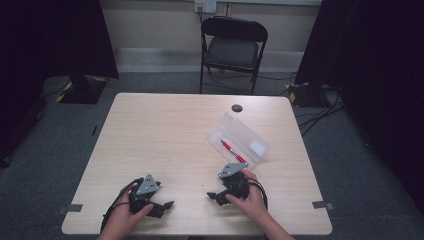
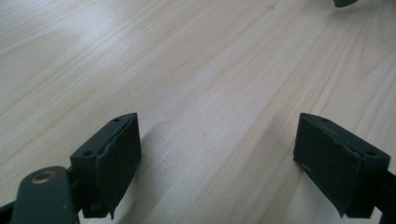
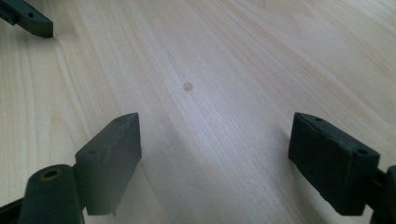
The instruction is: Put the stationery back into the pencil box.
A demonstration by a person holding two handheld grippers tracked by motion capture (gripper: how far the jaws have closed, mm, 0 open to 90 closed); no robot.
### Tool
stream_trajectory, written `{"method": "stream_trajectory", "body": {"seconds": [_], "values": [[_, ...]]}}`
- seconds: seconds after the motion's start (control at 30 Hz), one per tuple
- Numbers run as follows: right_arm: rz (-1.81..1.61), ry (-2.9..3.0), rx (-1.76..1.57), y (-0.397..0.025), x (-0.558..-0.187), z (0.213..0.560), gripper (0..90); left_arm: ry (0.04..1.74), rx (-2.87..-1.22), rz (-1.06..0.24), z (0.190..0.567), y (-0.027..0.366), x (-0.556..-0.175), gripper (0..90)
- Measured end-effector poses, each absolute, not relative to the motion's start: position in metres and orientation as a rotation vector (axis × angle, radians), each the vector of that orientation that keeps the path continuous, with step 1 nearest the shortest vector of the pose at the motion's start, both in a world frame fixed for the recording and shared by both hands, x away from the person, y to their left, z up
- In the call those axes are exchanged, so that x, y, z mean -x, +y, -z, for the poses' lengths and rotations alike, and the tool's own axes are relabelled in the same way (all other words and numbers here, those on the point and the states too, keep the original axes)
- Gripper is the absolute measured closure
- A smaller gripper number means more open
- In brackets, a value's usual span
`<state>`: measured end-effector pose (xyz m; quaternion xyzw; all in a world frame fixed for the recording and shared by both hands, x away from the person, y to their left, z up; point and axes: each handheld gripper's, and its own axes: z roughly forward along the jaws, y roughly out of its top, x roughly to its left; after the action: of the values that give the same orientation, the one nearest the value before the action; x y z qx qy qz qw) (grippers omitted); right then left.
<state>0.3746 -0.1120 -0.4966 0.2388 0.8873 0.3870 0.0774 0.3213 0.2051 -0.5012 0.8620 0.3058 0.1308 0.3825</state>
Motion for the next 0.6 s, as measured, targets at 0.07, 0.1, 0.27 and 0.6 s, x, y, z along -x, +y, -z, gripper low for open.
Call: {"method": "stream_trajectory", "body": {"seconds": [0.07, 0.1, 0.27, 0.6], "values": [[-1.152, 2.663, -0.698, -0.1119, -0.3740, 0.4971, 16.1, 0.780, -2.198, -0.334, 0.5012, 0.2051, -0.3212, 14.7], [-1.148, 2.662, -0.685, -0.1119, -0.3737, 0.4973, 16.0, 0.780, -2.198, -0.333, 0.5012, 0.2051, -0.3212, 14.7], [-1.149, 2.642, -0.634, -0.1102, -0.3707, 0.5009, 11.8, 0.780, -2.197, -0.334, 0.5013, 0.2050, -0.3213, 14.7], [-1.148, 2.646, -0.631, -0.1100, -0.3710, 0.5009, 11.8, 0.778, -2.200, -0.335, 0.5012, 0.2051, -0.3213, 14.7]]}}
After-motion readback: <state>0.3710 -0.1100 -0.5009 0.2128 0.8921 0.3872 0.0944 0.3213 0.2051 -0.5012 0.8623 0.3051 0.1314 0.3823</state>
